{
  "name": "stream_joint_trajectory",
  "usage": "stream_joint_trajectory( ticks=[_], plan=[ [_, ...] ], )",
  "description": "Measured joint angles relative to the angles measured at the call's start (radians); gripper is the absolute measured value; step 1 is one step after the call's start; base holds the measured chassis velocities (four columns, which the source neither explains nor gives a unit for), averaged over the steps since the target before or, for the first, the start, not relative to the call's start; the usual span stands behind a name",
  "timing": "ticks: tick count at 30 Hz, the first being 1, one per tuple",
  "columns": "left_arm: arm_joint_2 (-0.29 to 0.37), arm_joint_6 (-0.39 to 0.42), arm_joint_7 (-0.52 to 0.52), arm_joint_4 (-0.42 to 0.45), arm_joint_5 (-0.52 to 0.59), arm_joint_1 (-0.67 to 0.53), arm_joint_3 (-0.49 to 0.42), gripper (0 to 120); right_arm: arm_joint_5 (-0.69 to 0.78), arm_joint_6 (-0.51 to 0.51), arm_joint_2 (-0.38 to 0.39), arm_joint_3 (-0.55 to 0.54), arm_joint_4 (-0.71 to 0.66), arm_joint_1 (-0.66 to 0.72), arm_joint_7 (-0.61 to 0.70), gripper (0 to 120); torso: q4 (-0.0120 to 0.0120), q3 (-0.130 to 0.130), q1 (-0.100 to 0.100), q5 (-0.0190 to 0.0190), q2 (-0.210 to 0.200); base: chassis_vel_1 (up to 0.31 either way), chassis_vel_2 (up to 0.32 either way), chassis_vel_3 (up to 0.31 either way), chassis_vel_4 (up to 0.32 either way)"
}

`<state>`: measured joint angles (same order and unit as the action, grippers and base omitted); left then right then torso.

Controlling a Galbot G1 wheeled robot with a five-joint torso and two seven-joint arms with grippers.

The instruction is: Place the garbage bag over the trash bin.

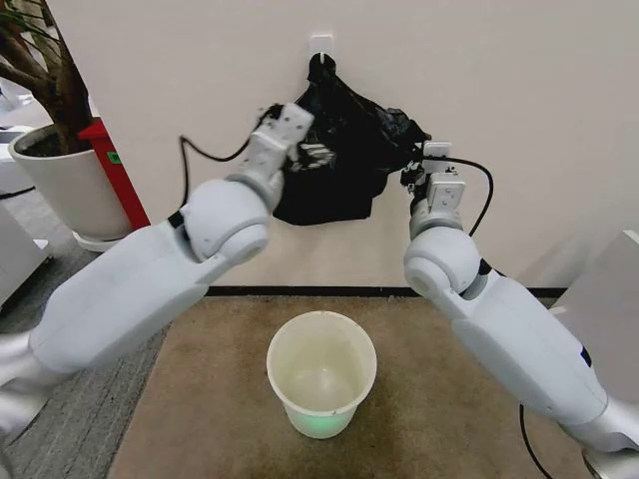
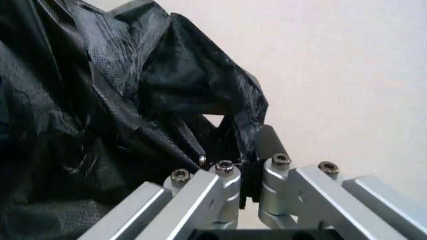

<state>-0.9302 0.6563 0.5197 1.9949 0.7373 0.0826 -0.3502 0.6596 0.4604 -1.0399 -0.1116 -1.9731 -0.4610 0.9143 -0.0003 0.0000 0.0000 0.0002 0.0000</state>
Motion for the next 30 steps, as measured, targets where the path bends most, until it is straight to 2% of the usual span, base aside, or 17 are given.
stream_joint_trajectory(
  ticks=[3,8,11,20,30],
  plan=[
    [-0.046,0.024,-0.002,-0.038,0.020,-0.054,-0.066,98,-0.008,0.000,-0.002,0.002,-0.001,-0.013,-0.003,0,0.0003,0.000,0.000,0.0000,0.000,0.000,0.000,0.000,0.000],
    [-0.080,0.065,0.041,-0.051,0.101,-0.068,-0.086,98,-0.018,-0.003,-0.002,0.012,-0.004,-0.028,-0.011,0,0.0003,0.000,0.000,0.0001,0.000,0.000,0.000,0.000,0.000],
    [-0.130,0.080,0.096,-0.100,0.128,-0.077,-0.096,95,-0.031,-0.006,0.004,0.039,-0.015,-0.061,-0.025,0,0.0003,0.000,0.000,0.0000,0.000,0.000,0.000,0.000,0.000],
    [-0.151,0.082,0.108,-0.138,0.121,-0.082,-0.110,94,-0.035,-0.010,0.027,0.065,-0.026,-0.081,-0.036,0,0.0003,0.000,0.000,-0.0002,0.000,0.000,0.000,0.000,0.000],
    [-0.148,0.081,0.109,-0.171,0.101,-0.063,-0.111,56,-0.034,-0.024,0.050,0.080,-0.043,-0.085,-0.042,0,0.0003,0.000,0.000,-0.0002,0.000,0.000,0.000,0.000,0.000]
  ],
)
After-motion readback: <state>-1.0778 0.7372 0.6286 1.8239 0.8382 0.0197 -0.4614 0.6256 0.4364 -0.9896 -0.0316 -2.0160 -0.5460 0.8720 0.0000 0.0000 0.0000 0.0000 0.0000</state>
